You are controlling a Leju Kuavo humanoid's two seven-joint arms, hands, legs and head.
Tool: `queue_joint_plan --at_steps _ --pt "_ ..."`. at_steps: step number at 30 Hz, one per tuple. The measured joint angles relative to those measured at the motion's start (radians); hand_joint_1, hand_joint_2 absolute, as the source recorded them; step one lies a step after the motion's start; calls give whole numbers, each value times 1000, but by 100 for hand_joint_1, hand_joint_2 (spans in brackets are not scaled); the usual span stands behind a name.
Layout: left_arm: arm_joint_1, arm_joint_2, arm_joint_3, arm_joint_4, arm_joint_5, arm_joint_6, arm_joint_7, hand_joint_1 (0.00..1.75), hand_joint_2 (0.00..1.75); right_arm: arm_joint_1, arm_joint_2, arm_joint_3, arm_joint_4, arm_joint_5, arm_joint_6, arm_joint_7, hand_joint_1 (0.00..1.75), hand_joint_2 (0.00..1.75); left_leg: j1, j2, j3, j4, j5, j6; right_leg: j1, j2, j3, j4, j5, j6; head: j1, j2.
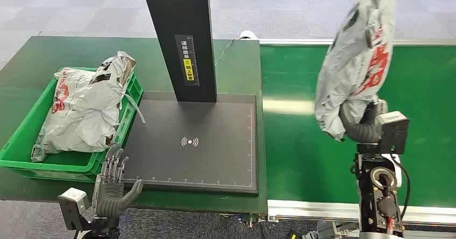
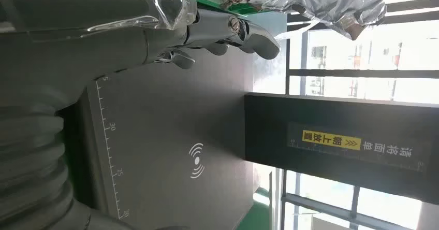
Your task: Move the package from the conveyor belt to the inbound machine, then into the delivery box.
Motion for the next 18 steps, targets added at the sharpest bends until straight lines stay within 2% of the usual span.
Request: queue_joint_plan --at_steps 2,7,11,15,18 --pt "0 0 0 1 -1 -3 -1 0 175 5 5 37 -6 -1 17 4 175 175 0 0 0 0 0 0 0 0 0 0 0 0 0 0" --pt "-4 0 0 6 -6 -13 -3 0 175 21 25 211 -12 -9 86 20 175 175 0 0 0 0 0 0 0 0 0 0 0 0 0 0" --pt "-10 1 0 12 -8 -18 -4 0 175 20 34 295 -9 -1 108 27 175 175 0 0 0 0 0 0 0 0 0 0 0 0 0 0" --pt "-18 4 -1 20 -13 -18 -9 0 175 1 38 407 49 102 120 66 175 175 0 1 0 0 0 0 0 1 0 0 0 0 0 0" --pt "-20 8 -3 22 -11 -7 -12 0 175 -24 41 520 136 226 58 101 175 175 0 0 0 0 0 0 0 0 0 0 0 0 0 0"
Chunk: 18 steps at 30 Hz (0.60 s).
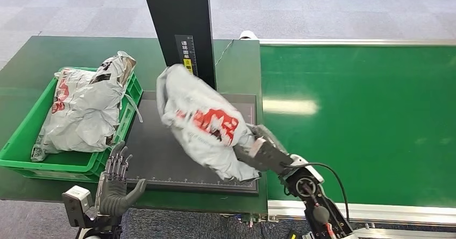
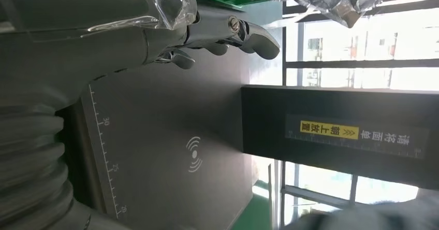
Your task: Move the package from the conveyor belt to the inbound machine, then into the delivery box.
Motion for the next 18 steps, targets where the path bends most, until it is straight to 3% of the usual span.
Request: queue_joint_plan --at_steps 4,8,11,14,15,18 --pt "14 8 2 -13 9 13 2 0 175 -33 2 99 74 116 -141 35 175 175 0 0 0 0 0 0 0 0 0 0 0 0 0 0" --pt "27 12 9 -50 7 48 6 0 175 -43 -5 140 90 151 -169 87 175 175 0 -1 -1 0 0 0 0 0 0 0 0 0 0 0" --pt "41 14 31 -99 -20 128 -2 0 175 -42 -9 158 99 188 -205 116 175 175 0 0 -1 0 0 0 0 0 -1 0 0 0 0 0" --pt "69 2 59 -172 -67 242 -21 0 175 -38 -4 169 106 231 -270 138 137 175 0 0 -1 0 0 0 0 0 -1 0 0 0 0 0" --pt "80 -6 69 -199 -85 284 -28 0 175 -37 0 171 109 242 -291 143 93 175 0 0 -1 0 0 0 0 0 -1 0 0 0 0 0" --pt "108 -35 91 -272 -127 399 -51 0 175 -36 13 172 118 259 -344 144 0 175 0 0 -1 0 0 0 0 0 -1 0 0 0 0 0"
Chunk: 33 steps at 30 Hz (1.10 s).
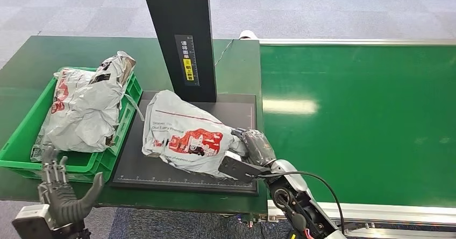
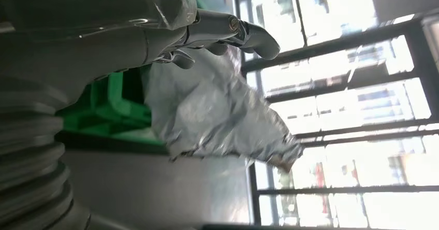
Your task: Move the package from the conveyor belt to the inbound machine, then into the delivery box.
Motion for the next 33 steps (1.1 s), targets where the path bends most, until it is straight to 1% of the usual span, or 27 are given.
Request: queue_joint_plan --at_steps 3,5,7,9,12,13,15,17,19,23,26,29,33 --pt "19 -29 13 -63 -23 120 -38 0 175 5 17 -10 4 -26 -43 -38 0 175 0 0 0 0 0 0 0 0 0 0 0 0 0 0" --pt "35 -43 17 -107 -30 229 -81 0 175 20 30 -32 -10 -97 -75 -107 0 175 0 0 0 0 0 0 0 0 0 0 0 0 0 0" --pt "50 -50 17 -144 -34 313 -114 0 175 36 41 -62 -39 -184 -95 -175 0 175 0 0 0 0 0 0 0 0 0 0 0 0 0 0" --pt "60 -52 14 -168 -41 361 -128 0 175 57 48 -94 -82 -279 -94 -225 0 175 0 -1 0 0 0 0 0 -1 0 0 0 0 0 0" --pt "73 -46 3 -194 -68 428 -132 0 175 119 58 -155 -186 -453 -67 -287 0 175 0 -1 0 0 0 0 0 -1 0 0 0 0 1 0" --pt "75 -42 -3 -197 -80 443 -130 0 175 139 61 -175 -215 -493 -59 -297 0 175 0 -1 0 0 0 0 0 -1 0 0 0 0 1 0" --pt "76 -32 -14 -198 -105 452 -122 0 175 174 65 -203 -256 -528 -47 -304 0 175 0 -1 1 0 0 0 0 -1 0 0 0 0 1 0" --pt "76 -21 -30 -198 -139 451 -103 0 175 208 73 -228 -293 -538 -39 -308 0 175 0 -1 1 0 0 0 0 -1 0 0 0 0 1 0" --pt "72 -9 -50 -198 -192 434 -65 0 175 237 80 -250 -324 -545 -32 -313 0 175 0 -1 1 0 0 0 0 -1 1 0 0 0 1 0" --pt "26 32 -106 -168 -337 319 70 0 175 281 94 -294 -377 -580 -8 -323 0 175 0 -1 2 0 0 0 0 -1 1 0 0 0 1 0" --pt "-28 58 -146 -110 -403 255 126 0 175 297 103 -323 -401 -603 10 -325 0 175 0 0 3 0 0 0 0 0 2 0 0 0 1 0" --pt "-103 86 -188 -19 -461 169 182 0 175 300 110 -346 -409 -633 33 -326 0 175 0 -1 3 0 0 0 0 -1 2 0 0 0 1 0" --pt "-250 130 -262 175 -528 87 231 0 175 293 119 -366 -405 -663 63 -326 0 175 0 -1 3 0 1 0 0 -1 3 0 1 -1 1 0"
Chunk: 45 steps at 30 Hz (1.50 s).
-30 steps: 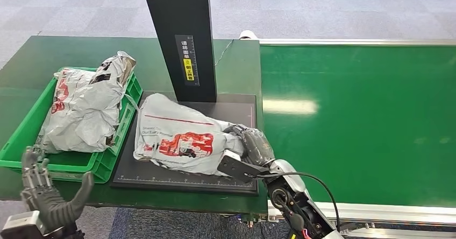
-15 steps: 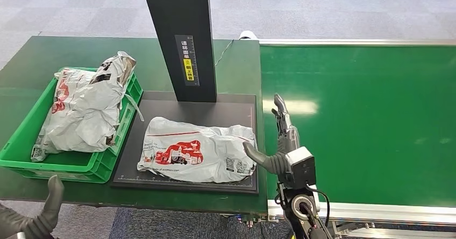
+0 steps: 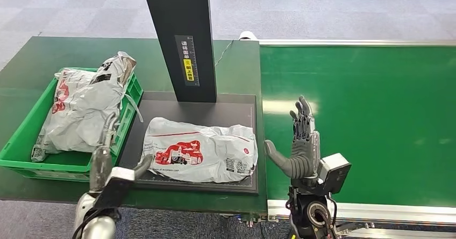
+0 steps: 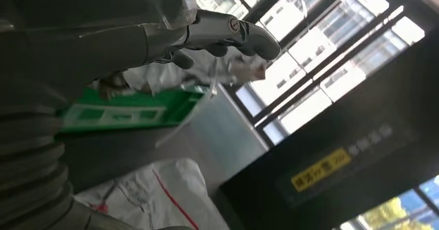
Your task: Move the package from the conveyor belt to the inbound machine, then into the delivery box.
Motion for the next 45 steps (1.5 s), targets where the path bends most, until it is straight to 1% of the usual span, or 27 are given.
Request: queue_joint_plan --at_steps 4,7,10,17,18,21,22,29,32,35,39,45 --pt "-151 33 -74 213 -49 -62 45 0 175 -22 4 -11 18 -21 24 2 0 175 0 0 0 0 0 0 0 0 0 0 0 0 0 0" --pt "-234 44 -121 344 -89 -84 64 0 175 -38 10 -16 35 -29 31 6 0 175 0 1 0 0 1 0 0 1 0 0 0 0 0 0" --pt "-276 56 -161 426 -111 -94 71 0 175 -44 13 -20 49 -34 36 10 0 175 0 1 -1 0 0 0 0 1 -1 0 0 0 -1 0" --pt "-313 104 -228 524 -115 -123 77 2 175 -45 16 -30 75 -47 47 11 0 175 0 1 -2 0 0 0 0 1 -2 0 0 0 -1 0" --pt "-319 110 -235 534 -114 -125 77 38 175 -44 16 -32 77 -48 47 11 0 175 0 1 -1 0 0 0 0 1 -2 0 0 0 0 0" --pt "-330 125 -253 555 -113 -133 77 166 175 -43 16 -37 82 -51 47 11 0 175 0 1 1 0 0 0 0 1 0 0 0 0 0 0" --pt "-331 131 -260 559 -114 -136 77 173 175 -42 16 -40 83 -52 47 11 0 175 0 1 1 0 0 0 0 1 1 0 0 0 0 0" --pt "-348 168 -286 571 -95 -152 65 175 175 -24 14 -60 83 -62 46 11 0 175 0 1 4 0 0 -1 0 1 3 0 0 0 0 0" --pt "-354 184 -287 560 -27 -145 32 175 175 -11 12 -68 83 -63 44 11 0 175 0 1 4 0 0 -1 0 1 3 0 0 0 0 0" --pt "-344 195 -279 523 57 -136 1 175 175 0 10 -71 83 -64 44 11 0 175 0 1 2 0 0 -1 0 1 2 1 0 0 0 0" --pt "-305 200 -237 398 223 -101 -76 175 175 9 8 -75 83 -64 44 11 0 175 0 1 0 0 0 -1 0 1 0 1 0 0 0 0" --pt "-218 192 -145 111 434 -85 -176 175 175 14 8 -77 83 -65 44 11 0 175 0 1 -1 0 0 0 0 1 -2 0 0 0 0 0"
